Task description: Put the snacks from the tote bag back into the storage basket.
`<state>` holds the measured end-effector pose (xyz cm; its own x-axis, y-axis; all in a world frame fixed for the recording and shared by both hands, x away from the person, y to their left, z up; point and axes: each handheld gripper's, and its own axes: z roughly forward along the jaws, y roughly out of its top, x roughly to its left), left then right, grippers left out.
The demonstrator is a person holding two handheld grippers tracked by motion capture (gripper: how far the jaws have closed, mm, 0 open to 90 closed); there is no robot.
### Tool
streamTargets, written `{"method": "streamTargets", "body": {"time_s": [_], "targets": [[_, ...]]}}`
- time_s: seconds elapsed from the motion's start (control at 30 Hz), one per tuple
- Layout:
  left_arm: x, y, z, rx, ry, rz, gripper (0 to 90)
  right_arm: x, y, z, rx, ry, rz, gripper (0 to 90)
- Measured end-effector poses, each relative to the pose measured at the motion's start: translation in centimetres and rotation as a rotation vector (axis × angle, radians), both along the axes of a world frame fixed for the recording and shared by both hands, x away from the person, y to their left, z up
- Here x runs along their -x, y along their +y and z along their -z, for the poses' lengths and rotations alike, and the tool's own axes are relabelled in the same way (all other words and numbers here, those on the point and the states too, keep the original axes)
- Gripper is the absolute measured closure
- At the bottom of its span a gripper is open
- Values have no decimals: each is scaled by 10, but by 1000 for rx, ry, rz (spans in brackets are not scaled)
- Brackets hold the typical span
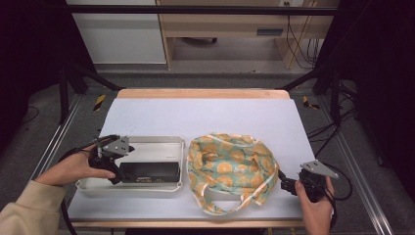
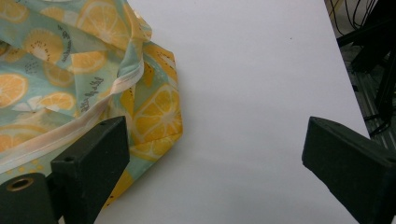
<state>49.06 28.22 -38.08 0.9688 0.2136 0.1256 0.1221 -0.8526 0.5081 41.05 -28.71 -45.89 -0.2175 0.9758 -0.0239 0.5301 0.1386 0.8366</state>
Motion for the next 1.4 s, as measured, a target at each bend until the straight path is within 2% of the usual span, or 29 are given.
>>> {"method": "streamTargets", "body": {"time_s": [0.27,0.4,0.63,0.93,0.97,1.03,1.1,1.13,1.17,1.3,1.4], "targets": [[8,-17,-10,46,-25,1,70,0,-1,0,-5,1,3,78],[13,-26,-14,68,-31,-14,73,0,-1,0,-4,2,3,78],[16,-37,-22,114,-47,-78,75,0,-1,0,-4,5,1,77],[22,-54,-15,153,-53,-129,76,0,-1,1,1,4,2,77],[23,-56,-14,178,-54,-149,76,0,-1,1,1,4,2,78],[26,-60,-13,201,-70,-174,78,0,0,1,4,5,0,78],[28,-63,-12,244,-63,-195,82,0,0,1,3,7,-2,78],[29,-66,-12,246,-53,-200,87,0,1,1,3,10,-2,78],[29,-68,-13,236,-60,-196,84,-1,1,1,5,8,-4,78],[28,-74,-13,252,-61,-219,87,0,1,1,6,6,-6,77],[25,-73,-12,258,-64,-279,88,0,1,0,2,1,3,78]]}}
